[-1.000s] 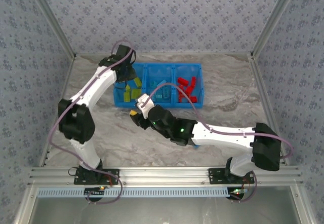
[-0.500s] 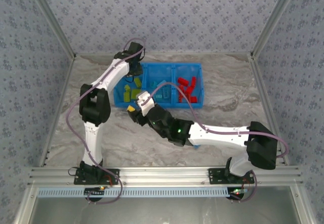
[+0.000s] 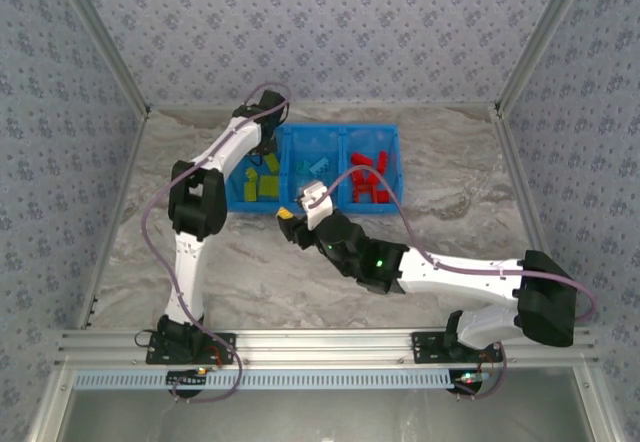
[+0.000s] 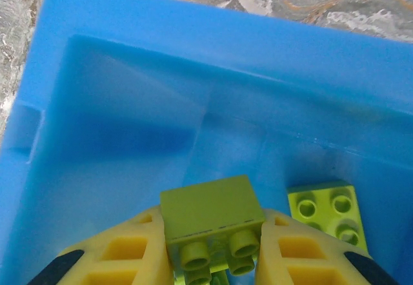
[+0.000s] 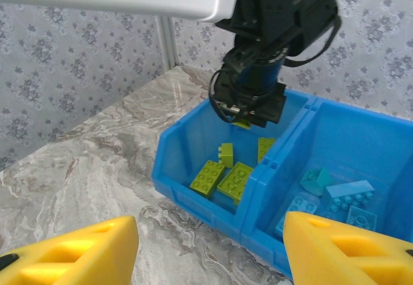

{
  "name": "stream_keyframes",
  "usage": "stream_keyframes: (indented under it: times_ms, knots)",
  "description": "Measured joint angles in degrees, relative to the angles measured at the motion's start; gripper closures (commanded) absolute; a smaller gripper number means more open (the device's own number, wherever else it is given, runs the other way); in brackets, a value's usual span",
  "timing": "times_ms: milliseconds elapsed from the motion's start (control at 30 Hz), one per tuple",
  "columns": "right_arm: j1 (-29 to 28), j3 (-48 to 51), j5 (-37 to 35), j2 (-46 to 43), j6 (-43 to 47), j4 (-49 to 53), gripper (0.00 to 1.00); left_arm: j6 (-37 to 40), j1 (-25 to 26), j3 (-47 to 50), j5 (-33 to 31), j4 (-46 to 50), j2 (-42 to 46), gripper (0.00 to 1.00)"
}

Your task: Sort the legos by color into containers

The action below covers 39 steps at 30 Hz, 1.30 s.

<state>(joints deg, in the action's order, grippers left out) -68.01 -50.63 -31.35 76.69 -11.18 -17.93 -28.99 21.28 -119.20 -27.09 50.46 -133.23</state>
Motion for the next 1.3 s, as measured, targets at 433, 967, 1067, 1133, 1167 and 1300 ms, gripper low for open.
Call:
stream_keyframes:
  times_ms: [433,967,1067,1133,1167,1300]
  knots:
    - [0.2,0.2,0.3,-0.2,-1.3,0.4,0.36,1.2,-0.1,0.0,1.1,0.0,-0.4,0.58]
    - [-0.7,-2.5,0.1,0.1,-3.5,6.4,0.38,2.5,0.6,6.8,2.1,-1.8,8.3,0.54]
    - [-0.8,-3.1,-4.2,-1.7,-11.0,15.0,0.42,1.2,1.5,13.2,1.5,-4.3,17.2,0.55]
    - [-0.4,-3.7,-7.1,-3.4,-19.3,24.4,0.49,0.9,2.7,18.1,1.0,-5.6,24.3,0.55]
    - [-0.2,-4.4,-8.6,-4.3,-25.1,30.8,0.53,0.9,3.8,20.6,0.8,-6.3,28.7,0.54]
    - [0.3,-4.8,-11.5,-7.1,-46.4,53.0,0.55,4.7,11.5,31.1,3.2,-13.4,45.8,0.5]
